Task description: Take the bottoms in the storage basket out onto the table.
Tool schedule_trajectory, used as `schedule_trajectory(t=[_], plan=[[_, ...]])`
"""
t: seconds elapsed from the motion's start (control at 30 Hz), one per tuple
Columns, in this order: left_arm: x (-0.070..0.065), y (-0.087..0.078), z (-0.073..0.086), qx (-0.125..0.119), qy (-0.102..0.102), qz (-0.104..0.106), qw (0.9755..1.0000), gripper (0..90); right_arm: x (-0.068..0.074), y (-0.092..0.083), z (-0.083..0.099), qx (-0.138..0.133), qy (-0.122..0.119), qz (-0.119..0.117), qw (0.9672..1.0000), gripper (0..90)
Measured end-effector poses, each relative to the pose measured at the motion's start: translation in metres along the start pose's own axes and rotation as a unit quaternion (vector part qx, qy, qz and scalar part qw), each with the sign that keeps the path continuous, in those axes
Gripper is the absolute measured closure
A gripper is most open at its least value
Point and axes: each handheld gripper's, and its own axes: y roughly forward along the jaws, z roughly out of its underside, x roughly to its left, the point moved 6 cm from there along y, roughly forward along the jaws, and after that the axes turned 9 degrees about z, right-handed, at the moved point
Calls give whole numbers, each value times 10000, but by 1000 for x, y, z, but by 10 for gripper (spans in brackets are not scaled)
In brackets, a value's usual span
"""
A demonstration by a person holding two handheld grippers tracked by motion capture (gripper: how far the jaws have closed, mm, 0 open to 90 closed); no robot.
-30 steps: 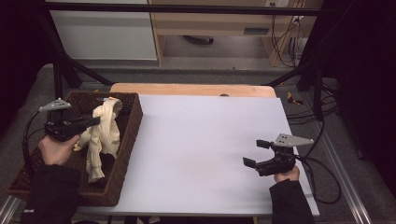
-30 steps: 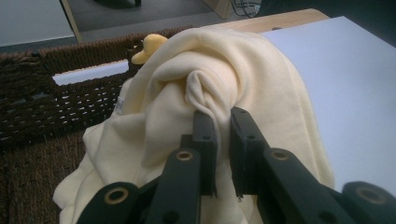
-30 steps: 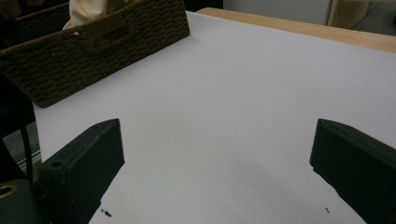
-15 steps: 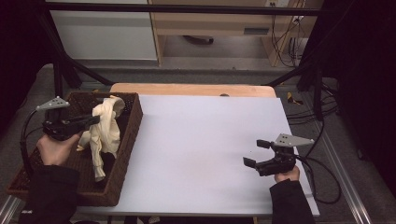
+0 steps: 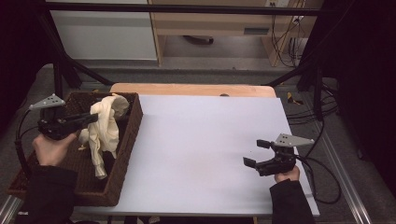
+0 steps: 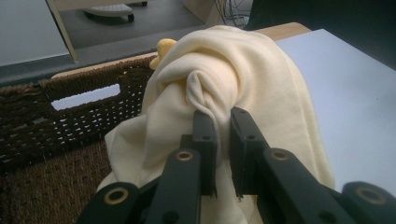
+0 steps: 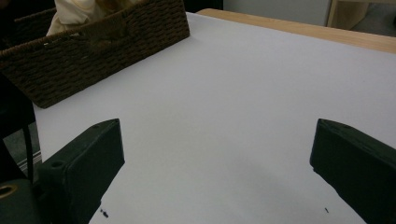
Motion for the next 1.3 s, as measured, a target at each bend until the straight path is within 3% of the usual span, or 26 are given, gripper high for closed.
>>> schedule_trajectory(t=[1.3], plan=[[-18,-28,-18,-234,205,64,9995,818,0,0,0,-3,1,-11,10000,35]])
